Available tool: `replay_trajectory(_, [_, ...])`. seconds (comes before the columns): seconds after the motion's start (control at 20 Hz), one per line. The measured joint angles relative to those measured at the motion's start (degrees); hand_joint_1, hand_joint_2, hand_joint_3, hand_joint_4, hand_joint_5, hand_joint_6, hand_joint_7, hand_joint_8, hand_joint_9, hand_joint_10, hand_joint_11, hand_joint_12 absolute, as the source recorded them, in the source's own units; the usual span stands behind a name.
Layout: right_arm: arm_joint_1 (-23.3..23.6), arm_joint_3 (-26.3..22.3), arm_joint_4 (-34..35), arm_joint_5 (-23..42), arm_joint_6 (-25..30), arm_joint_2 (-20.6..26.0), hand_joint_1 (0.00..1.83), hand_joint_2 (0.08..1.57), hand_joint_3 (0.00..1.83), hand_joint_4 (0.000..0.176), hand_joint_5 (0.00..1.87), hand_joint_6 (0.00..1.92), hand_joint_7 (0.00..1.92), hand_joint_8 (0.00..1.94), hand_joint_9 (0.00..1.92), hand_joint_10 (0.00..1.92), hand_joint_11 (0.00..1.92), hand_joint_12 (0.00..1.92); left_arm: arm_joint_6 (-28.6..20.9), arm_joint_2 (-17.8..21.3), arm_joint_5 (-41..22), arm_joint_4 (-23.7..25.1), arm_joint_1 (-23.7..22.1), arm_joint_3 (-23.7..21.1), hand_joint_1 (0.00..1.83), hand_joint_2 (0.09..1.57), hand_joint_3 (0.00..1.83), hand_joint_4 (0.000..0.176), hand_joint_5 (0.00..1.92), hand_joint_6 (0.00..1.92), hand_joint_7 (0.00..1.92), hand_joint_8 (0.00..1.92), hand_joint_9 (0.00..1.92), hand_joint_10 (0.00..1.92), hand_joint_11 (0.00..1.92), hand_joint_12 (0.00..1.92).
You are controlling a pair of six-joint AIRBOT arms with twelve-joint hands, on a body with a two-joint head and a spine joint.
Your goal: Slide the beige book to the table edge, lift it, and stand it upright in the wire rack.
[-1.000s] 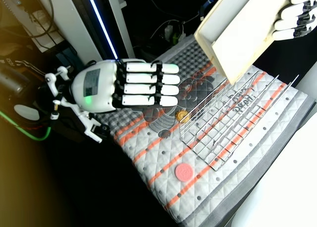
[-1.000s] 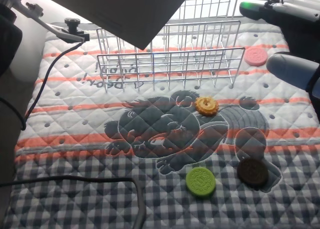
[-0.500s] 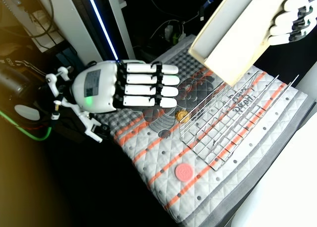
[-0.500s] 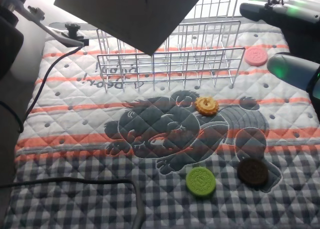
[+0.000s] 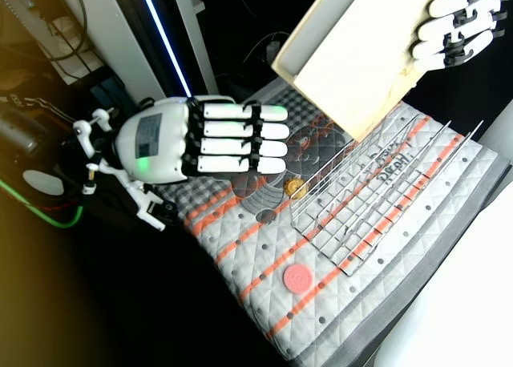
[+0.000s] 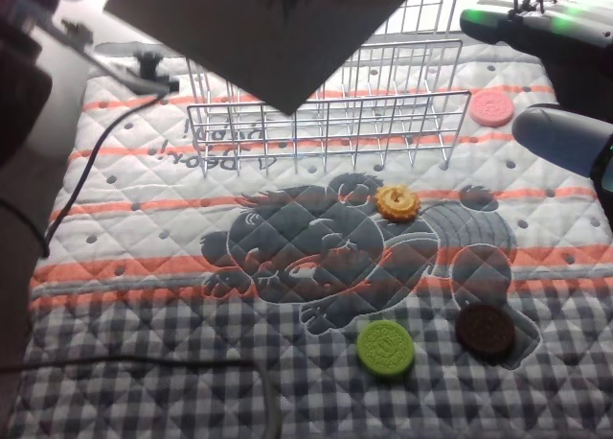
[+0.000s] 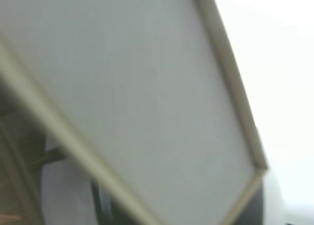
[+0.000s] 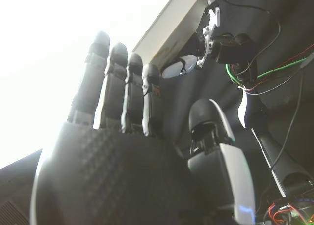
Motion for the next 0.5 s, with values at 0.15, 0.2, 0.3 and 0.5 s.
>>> replay_trajectory(0.15, [0.0, 0.3, 0.0, 0.0, 0.0, -0.1, 0.11, 1.4, 0.0, 0.0, 0.34, 0.0, 0.36, 0.0, 0.38, 0.01, 0.42, 0.01, 1.3, 0.0, 0.0, 0.5, -2.7, 0.0, 1.4, 1.04, 0.0, 0.0, 1.01, 0.71, 1.2, 0.53, 1.17, 0.95, 1.16, 0.97])
replay_trajectory(0.2, [0.0, 0.3, 0.1, 0.0, 0.0, -0.1, 0.11, 1.4, 0.0, 0.0, 0.34, 0.0, 0.36, 0.0, 0.38, 0.01, 0.42, 0.01, 1.3, 0.0, 0.2, 0.6, -2.7, 0.1, 1.4, 1.04, 0.0, 0.0, 1.01, 0.71, 1.2, 0.53, 1.17, 0.95, 1.16, 0.97])
replay_trajectory(0.3, [0.0, 0.3, 0.0, 0.0, 0.0, -0.1, 0.11, 1.4, 0.0, 0.006, 0.34, 0.0, 0.36, 0.0, 0.37, 0.0, 0.38, 0.0, 1.9, 0.0, 2.5, 0.5, -2.6, 0.8, 1.4, 1.05, 0.0, 0.0, 0.98, 0.74, 1.16, 0.6, 1.16, 0.97, 1.17, 0.95])
replay_trajectory(0.5, [0.0, 0.3, -0.2, 0.1, 0.0, -0.1, 0.1, 1.4, 0.0, 0.0, 0.34, 0.0, 0.38, 0.01, 0.41, 0.02, 0.44, 0.03, 1.8, 0.0, 3.0, -0.7, -1.6, 1.1, 1.41, 1.03, 0.0, 0.0, 1.03, 0.72, 1.23, 0.47, 1.19, 0.93, 1.16, 0.96])
